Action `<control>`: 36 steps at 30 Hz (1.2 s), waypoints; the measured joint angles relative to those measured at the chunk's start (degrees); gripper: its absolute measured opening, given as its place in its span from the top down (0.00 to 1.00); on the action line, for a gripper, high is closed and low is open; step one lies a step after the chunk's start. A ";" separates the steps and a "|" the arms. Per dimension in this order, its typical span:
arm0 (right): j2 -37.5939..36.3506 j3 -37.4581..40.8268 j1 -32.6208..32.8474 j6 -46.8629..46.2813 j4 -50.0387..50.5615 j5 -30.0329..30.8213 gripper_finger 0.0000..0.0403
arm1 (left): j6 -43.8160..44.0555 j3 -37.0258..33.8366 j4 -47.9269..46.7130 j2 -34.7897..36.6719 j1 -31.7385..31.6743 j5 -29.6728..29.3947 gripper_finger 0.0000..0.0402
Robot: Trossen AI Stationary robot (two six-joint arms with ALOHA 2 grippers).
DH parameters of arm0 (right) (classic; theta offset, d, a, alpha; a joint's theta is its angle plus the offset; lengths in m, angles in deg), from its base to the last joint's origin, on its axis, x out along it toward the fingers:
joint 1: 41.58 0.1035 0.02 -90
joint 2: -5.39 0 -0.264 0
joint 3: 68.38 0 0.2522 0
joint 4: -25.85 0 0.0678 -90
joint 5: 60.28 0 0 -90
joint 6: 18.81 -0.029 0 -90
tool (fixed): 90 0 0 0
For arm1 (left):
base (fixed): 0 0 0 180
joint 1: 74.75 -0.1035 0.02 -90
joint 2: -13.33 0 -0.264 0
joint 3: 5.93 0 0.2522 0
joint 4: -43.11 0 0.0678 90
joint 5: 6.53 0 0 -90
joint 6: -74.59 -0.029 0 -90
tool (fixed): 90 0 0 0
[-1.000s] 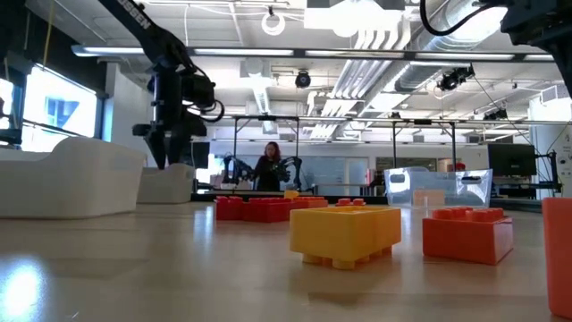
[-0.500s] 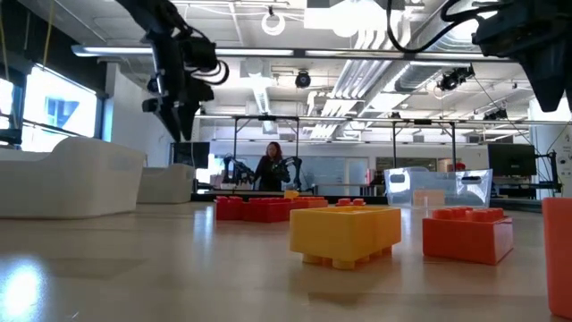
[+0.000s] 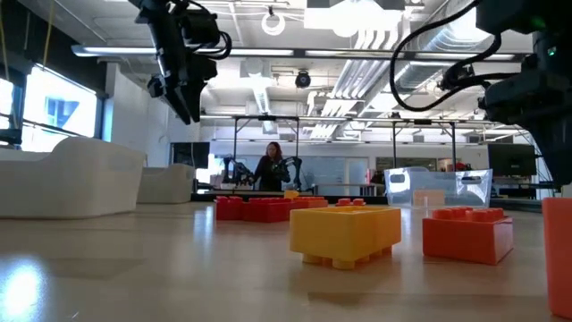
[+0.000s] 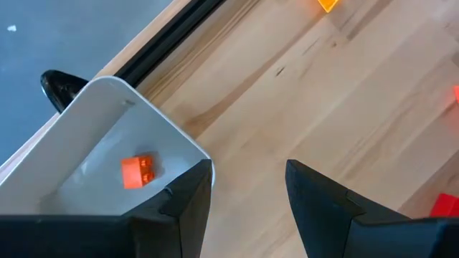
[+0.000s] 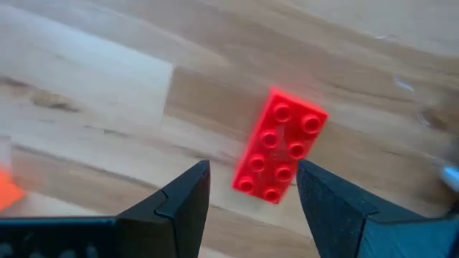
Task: Sort & place blocks by color
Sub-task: Put the red game piece into the white bin
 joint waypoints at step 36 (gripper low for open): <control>0.02 10.95 4.22 -8.61 -13.89 5.18 0.73 | 0.22 0.00 1.13 -0.04 0.02 -0.15 0.59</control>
